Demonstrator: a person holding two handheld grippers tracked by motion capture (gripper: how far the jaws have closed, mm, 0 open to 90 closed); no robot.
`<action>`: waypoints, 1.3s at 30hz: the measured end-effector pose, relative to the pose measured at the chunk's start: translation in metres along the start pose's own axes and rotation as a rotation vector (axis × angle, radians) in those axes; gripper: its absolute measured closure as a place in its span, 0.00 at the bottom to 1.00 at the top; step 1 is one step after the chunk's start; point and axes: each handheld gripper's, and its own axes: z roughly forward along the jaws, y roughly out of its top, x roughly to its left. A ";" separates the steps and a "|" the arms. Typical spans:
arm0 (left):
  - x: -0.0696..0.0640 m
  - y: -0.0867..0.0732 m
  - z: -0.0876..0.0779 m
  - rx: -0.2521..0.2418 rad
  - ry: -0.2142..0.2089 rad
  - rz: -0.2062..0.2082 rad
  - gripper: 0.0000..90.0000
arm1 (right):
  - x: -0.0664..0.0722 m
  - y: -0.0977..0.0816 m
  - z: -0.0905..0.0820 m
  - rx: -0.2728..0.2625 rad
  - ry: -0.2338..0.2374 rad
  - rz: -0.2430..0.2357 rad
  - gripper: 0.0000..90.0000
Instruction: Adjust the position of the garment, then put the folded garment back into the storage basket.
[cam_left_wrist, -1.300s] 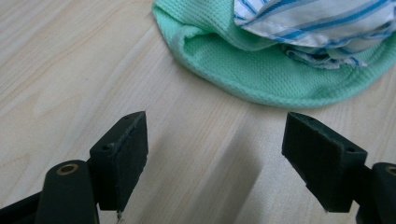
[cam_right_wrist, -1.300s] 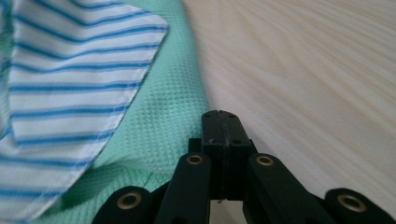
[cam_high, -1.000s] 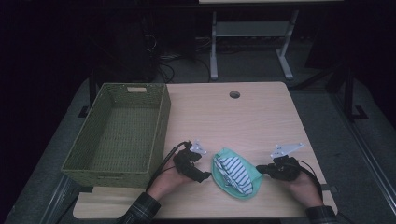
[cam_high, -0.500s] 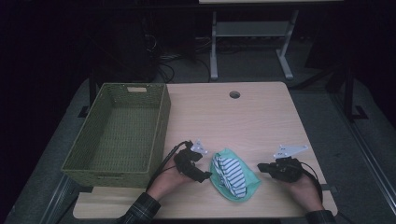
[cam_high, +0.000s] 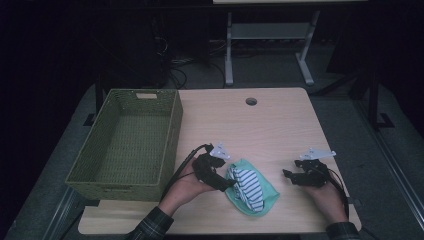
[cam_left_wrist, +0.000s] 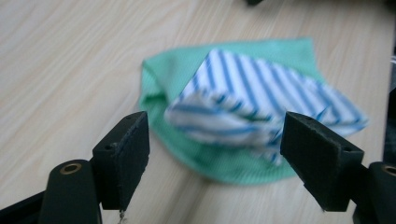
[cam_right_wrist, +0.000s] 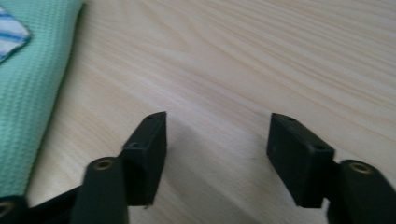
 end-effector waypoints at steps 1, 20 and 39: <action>-0.004 0.006 0.001 -0.009 -0.002 0.011 0.26 | -0.002 -0.001 0.001 -0.004 -0.011 0.008 0.32; -0.033 0.012 0.033 0.061 -0.070 0.066 0.26 | -0.005 -0.006 0.003 -0.042 -0.023 0.020 0.23; -0.034 -0.016 0.057 0.155 -0.055 0.033 0.25 | -0.005 -0.006 0.003 -0.040 -0.026 0.024 0.22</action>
